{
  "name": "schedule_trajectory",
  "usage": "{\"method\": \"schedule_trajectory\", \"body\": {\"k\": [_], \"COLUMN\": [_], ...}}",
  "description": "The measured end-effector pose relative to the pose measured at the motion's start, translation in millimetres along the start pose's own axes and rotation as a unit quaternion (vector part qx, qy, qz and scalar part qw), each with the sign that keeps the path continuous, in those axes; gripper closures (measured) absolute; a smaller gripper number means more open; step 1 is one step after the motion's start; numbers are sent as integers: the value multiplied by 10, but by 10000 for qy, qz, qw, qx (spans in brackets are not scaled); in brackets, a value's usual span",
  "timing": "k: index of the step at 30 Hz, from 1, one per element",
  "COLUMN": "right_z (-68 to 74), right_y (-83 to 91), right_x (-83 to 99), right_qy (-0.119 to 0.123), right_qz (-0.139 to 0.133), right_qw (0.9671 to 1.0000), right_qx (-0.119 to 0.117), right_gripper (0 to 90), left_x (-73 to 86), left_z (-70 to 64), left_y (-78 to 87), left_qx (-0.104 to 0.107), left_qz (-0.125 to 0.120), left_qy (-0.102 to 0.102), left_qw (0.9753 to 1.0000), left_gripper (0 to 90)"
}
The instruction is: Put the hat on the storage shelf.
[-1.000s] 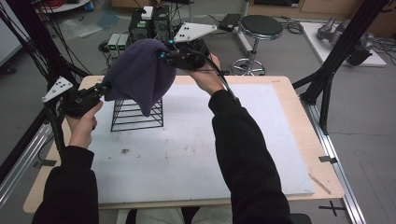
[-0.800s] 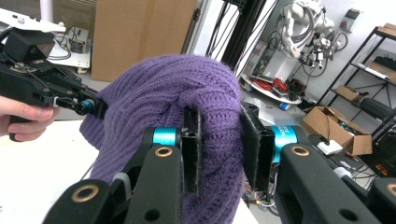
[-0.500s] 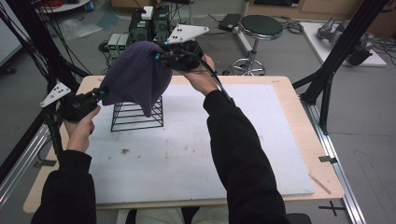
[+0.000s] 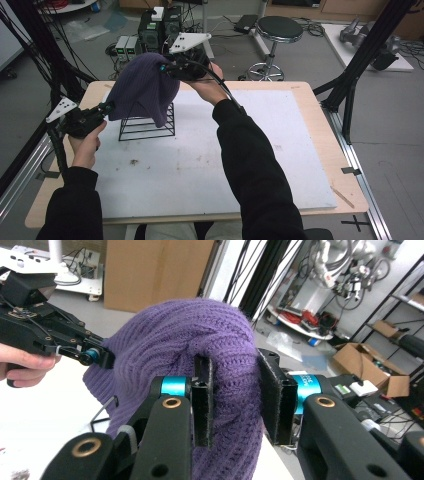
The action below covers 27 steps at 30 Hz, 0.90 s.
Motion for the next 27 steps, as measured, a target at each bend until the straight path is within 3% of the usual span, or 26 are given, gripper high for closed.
{"method": "schedule_trajectory", "body": {"k": [12,27], "right_z": [96,219], "right_y": [-174,-355], "right_x": [145,247], "right_qy": [-228,-192], "right_qz": [354,638], "right_qw": [9988,9967], "right_qx": [-256,-456], "right_gripper": [704,692], "left_x": [327,566], "left_z": [85,203], "left_y": [-35,-20], "left_qx": [-12,-100], "left_qz": [224,565], "left_qy": [235,375], "left_qw": [9995,9976], "left_gripper": [838,835]}}
Point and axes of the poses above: each handheld gripper's, and its own axes: y roughly backward along the jaws, x roughly out of its underside, z roughly to its left, the point moved 7 cm from there along -y, roughly forward along the jaws, and after that the axes turned 3 degrees about -x, right-handed, at the moved point
